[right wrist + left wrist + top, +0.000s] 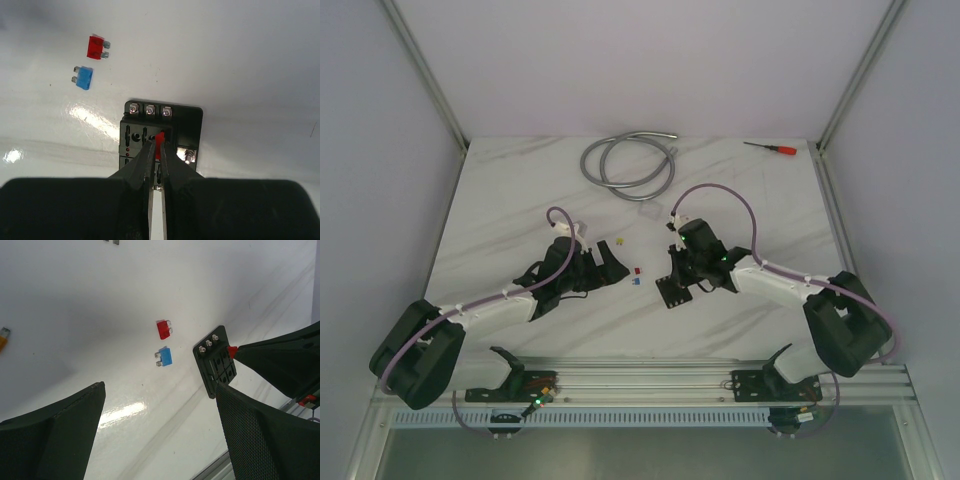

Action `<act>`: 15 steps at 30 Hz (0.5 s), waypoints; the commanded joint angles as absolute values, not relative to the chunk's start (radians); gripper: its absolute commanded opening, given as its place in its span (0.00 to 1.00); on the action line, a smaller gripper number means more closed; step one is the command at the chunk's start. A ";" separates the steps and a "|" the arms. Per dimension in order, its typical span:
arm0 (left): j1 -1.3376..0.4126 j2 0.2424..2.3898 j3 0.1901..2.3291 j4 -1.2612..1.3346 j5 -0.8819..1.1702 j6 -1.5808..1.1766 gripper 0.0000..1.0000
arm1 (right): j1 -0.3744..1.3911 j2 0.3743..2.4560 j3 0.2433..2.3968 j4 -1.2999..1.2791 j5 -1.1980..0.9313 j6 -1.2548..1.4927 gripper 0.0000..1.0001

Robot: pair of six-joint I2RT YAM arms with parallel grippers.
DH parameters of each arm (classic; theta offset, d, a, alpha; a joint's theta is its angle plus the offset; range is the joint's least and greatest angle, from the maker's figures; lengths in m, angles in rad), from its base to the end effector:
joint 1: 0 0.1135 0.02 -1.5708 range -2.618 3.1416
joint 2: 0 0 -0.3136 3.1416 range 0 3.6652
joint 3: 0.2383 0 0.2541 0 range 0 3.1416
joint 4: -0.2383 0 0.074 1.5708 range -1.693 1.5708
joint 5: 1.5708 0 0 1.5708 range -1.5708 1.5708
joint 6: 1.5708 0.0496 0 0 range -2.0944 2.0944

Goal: Snap on the fuse box
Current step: Install the fuse at the fuse box base.

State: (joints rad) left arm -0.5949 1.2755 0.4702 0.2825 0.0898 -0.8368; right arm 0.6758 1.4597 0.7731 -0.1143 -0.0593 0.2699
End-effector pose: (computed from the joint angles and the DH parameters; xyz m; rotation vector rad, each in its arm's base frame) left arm 0.2045 -0.1438 0.2154 -0.2124 2.2294 -0.9249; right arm 0.2324 0.1901 0.2264 -0.5190 2.3771 0.5132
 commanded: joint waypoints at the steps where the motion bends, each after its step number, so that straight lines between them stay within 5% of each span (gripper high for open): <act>1: -0.589 1.275 0.494 0.266 0.103 -0.835 1.00 | 0.672 1.470 0.735 -0.123 -0.038 0.279 0.02; 15: -0.589 1.272 0.494 0.266 0.104 -0.837 1.00 | 0.635 1.441 0.665 -0.097 -0.080 0.287 0.10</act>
State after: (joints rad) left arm -0.5949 1.2755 0.4702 0.2825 0.0933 -0.8371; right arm 0.6418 1.4368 0.7116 -0.0181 -0.0967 0.2989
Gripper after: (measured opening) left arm 0.998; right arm 0.117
